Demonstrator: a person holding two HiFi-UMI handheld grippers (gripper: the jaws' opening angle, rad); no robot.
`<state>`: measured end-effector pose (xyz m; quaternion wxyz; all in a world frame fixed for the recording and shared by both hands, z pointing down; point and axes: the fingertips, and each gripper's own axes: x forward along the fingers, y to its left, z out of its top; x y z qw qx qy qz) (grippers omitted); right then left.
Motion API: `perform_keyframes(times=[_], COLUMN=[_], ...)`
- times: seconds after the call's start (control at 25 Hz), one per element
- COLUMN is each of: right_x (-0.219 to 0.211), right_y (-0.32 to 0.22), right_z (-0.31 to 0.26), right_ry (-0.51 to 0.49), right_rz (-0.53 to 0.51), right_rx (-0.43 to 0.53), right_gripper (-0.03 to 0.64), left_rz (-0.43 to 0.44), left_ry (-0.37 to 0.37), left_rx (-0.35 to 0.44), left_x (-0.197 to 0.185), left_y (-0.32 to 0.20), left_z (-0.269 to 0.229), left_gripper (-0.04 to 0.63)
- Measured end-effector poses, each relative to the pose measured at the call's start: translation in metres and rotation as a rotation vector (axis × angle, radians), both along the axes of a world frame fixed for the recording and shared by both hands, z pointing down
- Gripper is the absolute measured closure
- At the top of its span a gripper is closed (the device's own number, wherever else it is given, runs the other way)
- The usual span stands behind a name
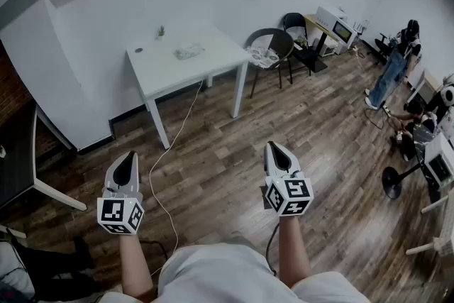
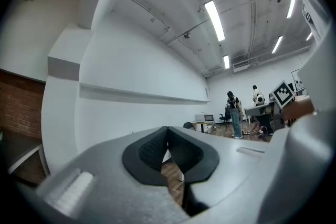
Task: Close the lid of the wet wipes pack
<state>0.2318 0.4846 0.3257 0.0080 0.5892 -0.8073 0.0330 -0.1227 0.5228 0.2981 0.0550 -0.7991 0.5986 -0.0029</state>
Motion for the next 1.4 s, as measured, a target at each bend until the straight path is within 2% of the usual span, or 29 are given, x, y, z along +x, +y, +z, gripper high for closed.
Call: perform_keyframes(times=[0.68,1.4], right_x=[-0.012,-0.018], right_y=[0.006,0.004], right_z=[0.001,0.007], right_ry=[0.026,0.03], right_rz=[-0.009,-0.016], right_rx=[0.023,-0.006], right_gripper=[0.613,0.61], left_rz=[-0.003,0.003], left_ry=[0.011,0.008], left_rx=[-0.002,-0.015], left_x=[-0.004,-0.004], left_y=[0.007,0.006], left_z=[0.004,0.006], left_gripper=[0.595,0.595])
